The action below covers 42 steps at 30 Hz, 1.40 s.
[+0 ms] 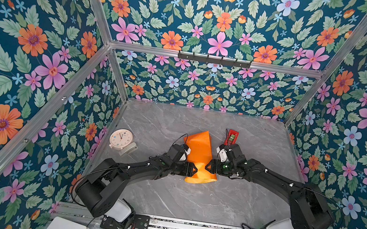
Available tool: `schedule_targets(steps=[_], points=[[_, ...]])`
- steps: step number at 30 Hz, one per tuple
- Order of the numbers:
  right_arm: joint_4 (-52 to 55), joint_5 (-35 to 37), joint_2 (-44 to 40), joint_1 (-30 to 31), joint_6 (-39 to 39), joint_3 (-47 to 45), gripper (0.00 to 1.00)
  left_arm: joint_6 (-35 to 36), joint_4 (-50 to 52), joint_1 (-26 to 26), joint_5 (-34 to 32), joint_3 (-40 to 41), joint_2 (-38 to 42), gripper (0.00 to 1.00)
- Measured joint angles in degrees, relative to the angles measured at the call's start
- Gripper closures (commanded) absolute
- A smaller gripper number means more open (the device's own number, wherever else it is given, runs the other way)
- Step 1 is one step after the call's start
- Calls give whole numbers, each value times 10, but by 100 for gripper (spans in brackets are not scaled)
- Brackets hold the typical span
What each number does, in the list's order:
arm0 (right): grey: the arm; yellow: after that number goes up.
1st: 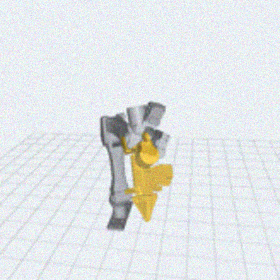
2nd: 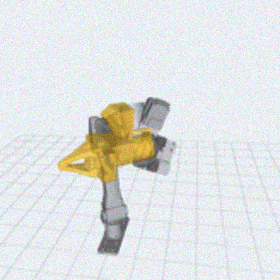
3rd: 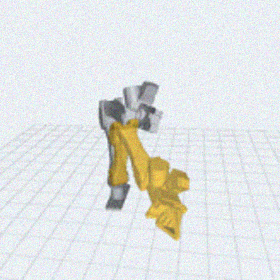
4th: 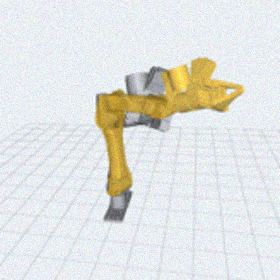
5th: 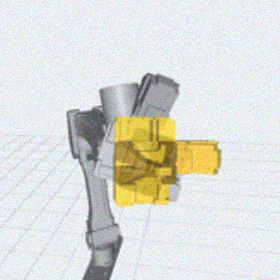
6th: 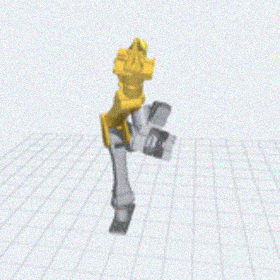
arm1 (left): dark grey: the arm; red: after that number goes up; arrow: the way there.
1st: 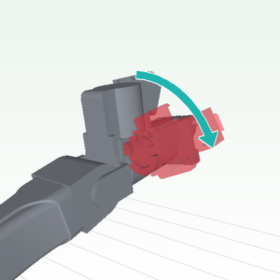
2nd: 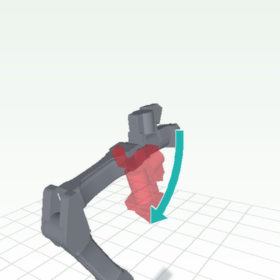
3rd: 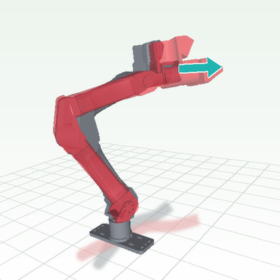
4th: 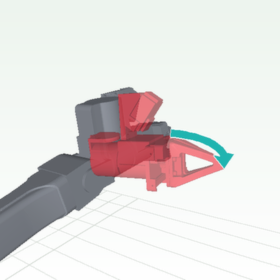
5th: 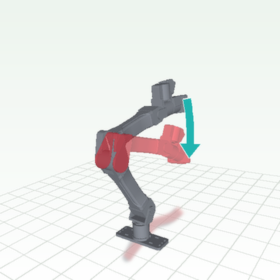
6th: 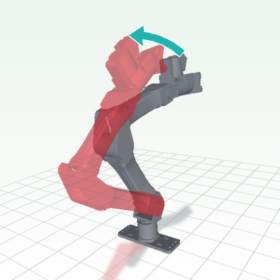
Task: Wrap a gift box in wrapping paper
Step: Fold the third fold of the wrapping paper on the gift box.
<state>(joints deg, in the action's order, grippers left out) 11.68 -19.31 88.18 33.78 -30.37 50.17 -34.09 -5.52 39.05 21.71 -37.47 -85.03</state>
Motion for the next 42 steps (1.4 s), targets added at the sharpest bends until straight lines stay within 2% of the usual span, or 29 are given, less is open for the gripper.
schedule_targets(steps=[7, 12, 21, 42], points=[[-8, 5, 19, 0, 9, -6, 35, 15, -4, 0, -8, 9, -5, 22], [-12, 15, 30, 0, 16, -10, 38, 26, -4, 0, -19, 14, 4, 23], [-30, 34, 39, 0, 23, -20, 47, 37, -1, 0, -49, 2, -24, 41], [-77, 120, 52, 29, 7, -36, 69, 25, -37, 23, -113, 5, -61, 71]])
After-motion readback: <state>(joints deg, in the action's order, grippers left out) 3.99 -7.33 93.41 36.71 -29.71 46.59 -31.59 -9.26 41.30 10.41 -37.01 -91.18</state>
